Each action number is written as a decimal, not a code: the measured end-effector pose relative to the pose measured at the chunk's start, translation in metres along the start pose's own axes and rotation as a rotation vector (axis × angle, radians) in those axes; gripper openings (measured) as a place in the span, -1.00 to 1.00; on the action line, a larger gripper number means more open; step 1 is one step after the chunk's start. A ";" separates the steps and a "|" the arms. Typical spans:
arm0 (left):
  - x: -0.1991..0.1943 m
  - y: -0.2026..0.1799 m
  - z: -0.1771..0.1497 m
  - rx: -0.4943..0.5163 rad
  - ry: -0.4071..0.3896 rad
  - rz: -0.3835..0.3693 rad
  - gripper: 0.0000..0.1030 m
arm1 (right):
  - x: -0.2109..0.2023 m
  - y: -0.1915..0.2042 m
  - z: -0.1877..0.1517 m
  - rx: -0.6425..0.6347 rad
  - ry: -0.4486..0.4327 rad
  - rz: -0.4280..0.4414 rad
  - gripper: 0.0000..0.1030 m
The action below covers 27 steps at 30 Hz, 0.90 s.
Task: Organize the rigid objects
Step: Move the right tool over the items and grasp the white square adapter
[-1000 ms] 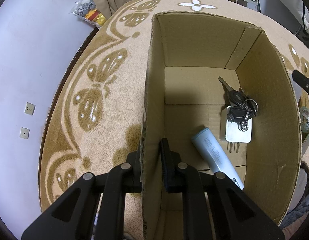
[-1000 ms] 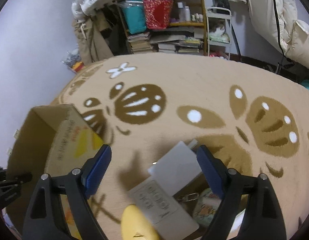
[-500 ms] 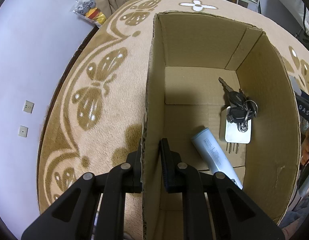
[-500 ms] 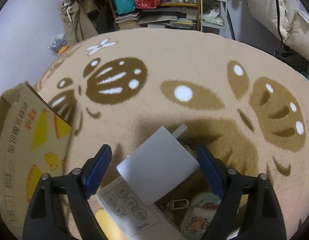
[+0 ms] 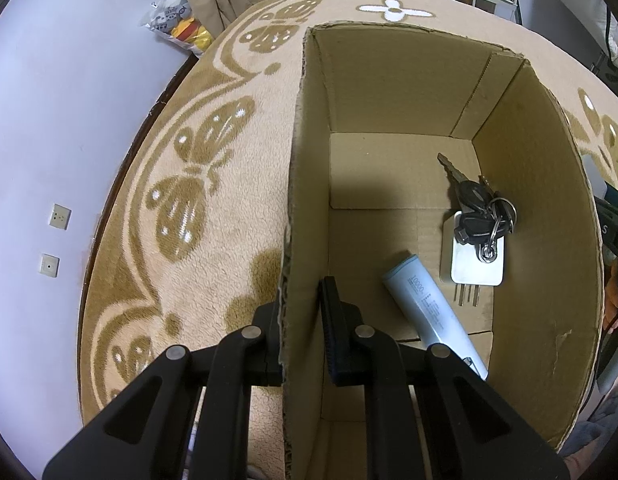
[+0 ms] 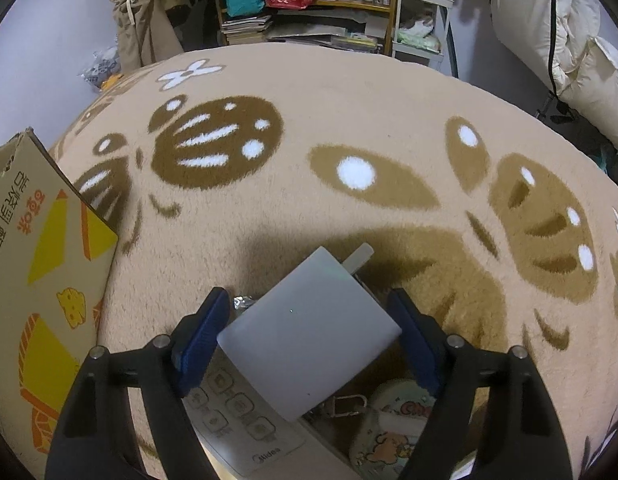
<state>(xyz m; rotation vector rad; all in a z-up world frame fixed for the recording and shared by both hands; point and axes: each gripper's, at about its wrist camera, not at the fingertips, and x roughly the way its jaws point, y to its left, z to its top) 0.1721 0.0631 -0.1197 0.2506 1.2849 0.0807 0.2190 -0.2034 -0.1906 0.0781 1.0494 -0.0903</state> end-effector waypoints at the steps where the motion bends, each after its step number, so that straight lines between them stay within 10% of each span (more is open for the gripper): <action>1: 0.000 0.000 0.000 -0.001 0.000 0.000 -0.74 | -0.001 0.000 -0.001 -0.004 -0.002 -0.005 0.65; 27: -0.002 0.002 0.000 -0.004 0.001 -0.006 -0.73 | -0.006 -0.031 0.001 0.109 0.012 0.122 0.65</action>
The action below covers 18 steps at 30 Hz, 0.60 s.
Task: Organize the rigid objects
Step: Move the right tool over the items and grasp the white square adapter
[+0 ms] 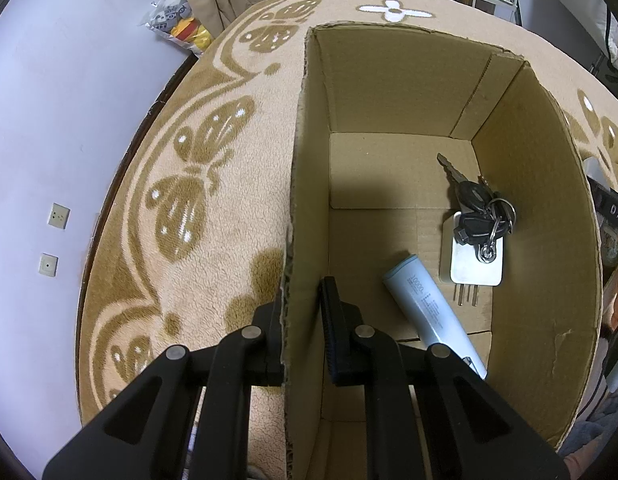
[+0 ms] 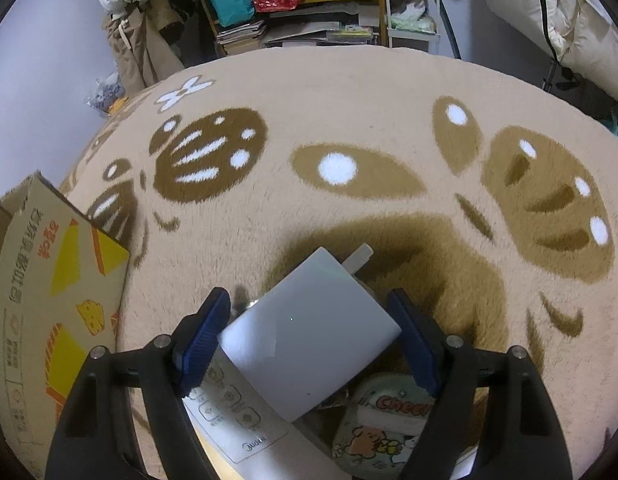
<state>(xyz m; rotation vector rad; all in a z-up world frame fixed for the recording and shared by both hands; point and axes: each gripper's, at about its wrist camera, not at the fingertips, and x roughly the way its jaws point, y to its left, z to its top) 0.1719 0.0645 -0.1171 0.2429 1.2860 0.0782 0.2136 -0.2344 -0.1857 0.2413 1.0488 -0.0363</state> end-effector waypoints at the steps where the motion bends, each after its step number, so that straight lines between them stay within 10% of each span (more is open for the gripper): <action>1: 0.000 0.000 0.000 0.000 0.000 0.000 -0.73 | 0.000 -0.001 0.003 0.010 -0.001 0.007 0.65; 18: 0.001 0.001 0.000 -0.005 0.001 -0.007 -0.73 | 0.005 -0.024 0.024 0.106 0.085 0.081 0.65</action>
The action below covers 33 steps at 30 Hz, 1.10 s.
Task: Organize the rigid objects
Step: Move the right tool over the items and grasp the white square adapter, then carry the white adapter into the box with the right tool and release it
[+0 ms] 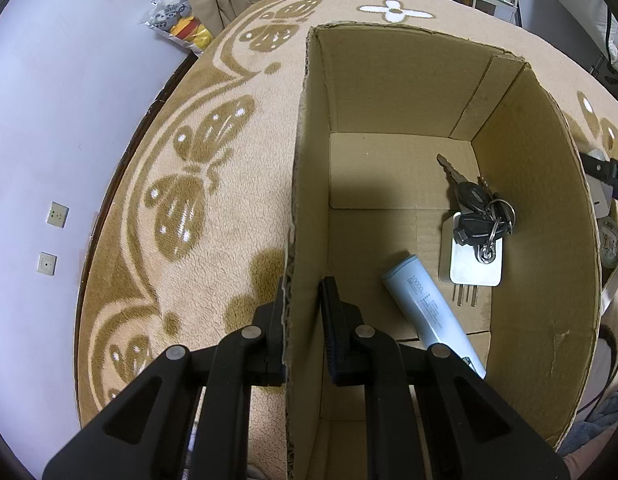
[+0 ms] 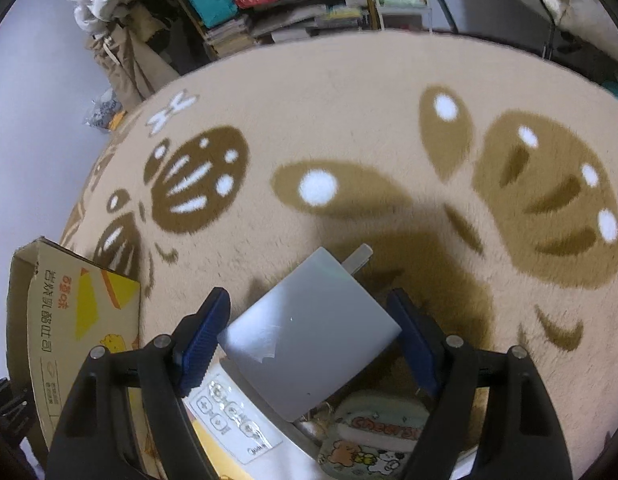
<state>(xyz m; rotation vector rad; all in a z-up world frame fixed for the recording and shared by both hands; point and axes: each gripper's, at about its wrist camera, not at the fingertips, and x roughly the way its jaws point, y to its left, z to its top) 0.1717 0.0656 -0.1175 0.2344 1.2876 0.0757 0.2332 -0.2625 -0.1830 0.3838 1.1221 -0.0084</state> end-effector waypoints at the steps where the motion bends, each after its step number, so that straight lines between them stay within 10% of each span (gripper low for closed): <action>1: 0.000 0.000 0.000 -0.001 0.001 0.000 -0.73 | 0.001 -0.001 -0.001 -0.001 0.003 -0.003 0.65; 9: 0.001 -0.001 -0.001 -0.001 0.001 0.002 -0.73 | -0.026 0.014 0.001 -0.065 -0.110 -0.039 0.65; 33: -0.001 0.000 0.001 -0.001 -0.001 0.001 -0.73 | -0.083 0.188 -0.044 -0.467 -0.256 0.251 0.65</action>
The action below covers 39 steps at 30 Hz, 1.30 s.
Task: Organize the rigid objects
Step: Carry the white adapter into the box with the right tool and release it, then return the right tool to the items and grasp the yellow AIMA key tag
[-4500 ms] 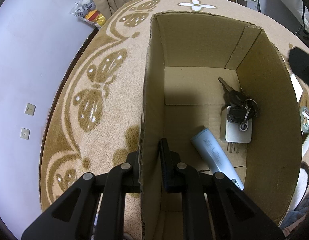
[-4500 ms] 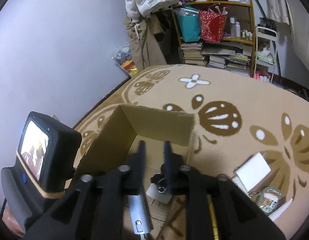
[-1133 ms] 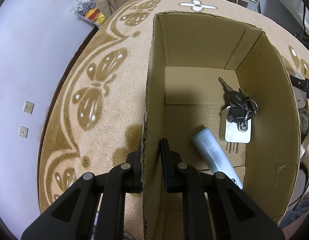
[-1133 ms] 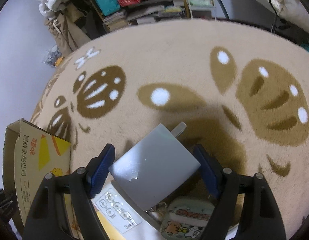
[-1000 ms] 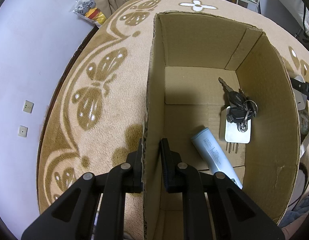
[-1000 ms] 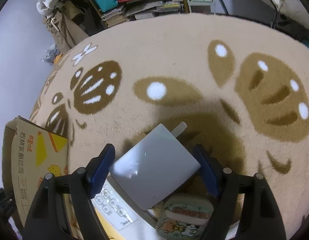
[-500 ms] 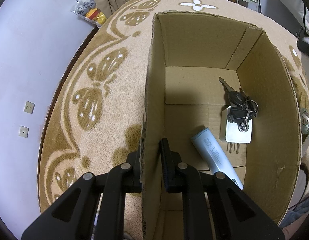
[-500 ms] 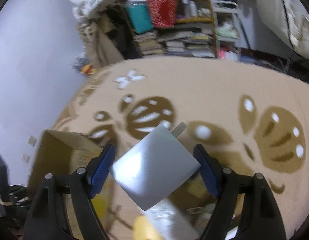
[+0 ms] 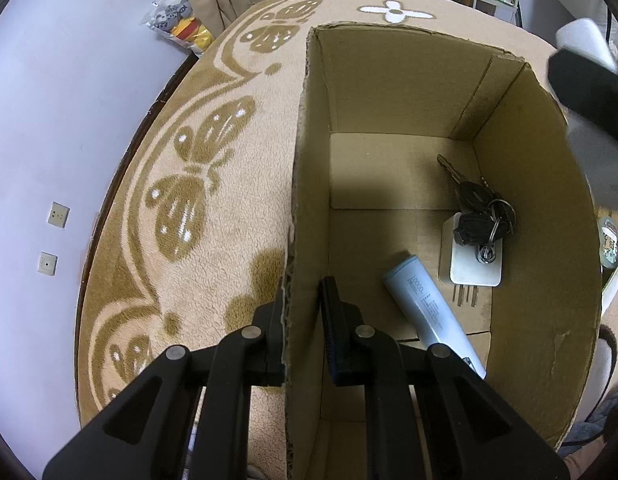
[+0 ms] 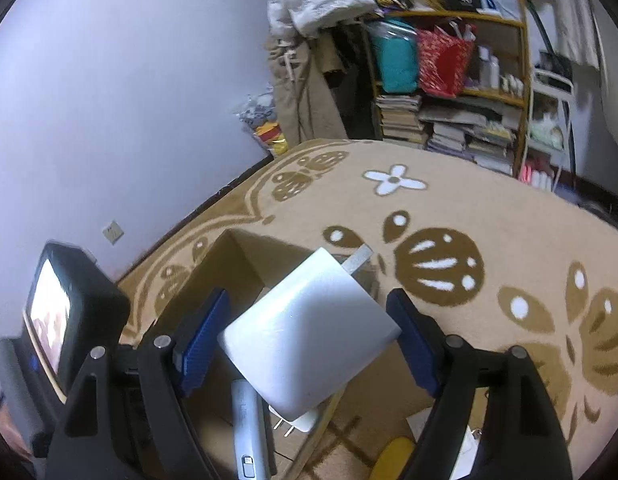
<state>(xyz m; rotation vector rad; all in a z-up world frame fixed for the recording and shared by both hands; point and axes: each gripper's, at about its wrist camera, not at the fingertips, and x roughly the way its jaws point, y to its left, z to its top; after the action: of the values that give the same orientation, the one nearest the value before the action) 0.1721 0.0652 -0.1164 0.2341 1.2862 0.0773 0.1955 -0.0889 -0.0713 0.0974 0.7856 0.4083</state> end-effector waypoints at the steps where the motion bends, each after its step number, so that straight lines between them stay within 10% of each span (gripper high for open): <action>1: 0.000 0.000 0.000 0.000 0.000 -0.001 -0.73 | 0.001 0.002 -0.001 -0.004 0.003 0.008 0.65; 29: 0.001 0.005 -0.001 -0.017 0.001 -0.023 -0.74 | 0.008 0.025 -0.014 -0.104 0.026 -0.036 0.73; 39: 0.001 0.004 -0.001 -0.017 0.001 -0.022 -0.74 | -0.004 -0.025 -0.006 -0.048 -0.005 -0.205 0.86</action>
<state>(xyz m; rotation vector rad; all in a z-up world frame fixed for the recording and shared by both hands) 0.1712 0.0695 -0.1164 0.2057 1.2881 0.0698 0.1965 -0.1141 -0.0785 -0.0268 0.7718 0.2325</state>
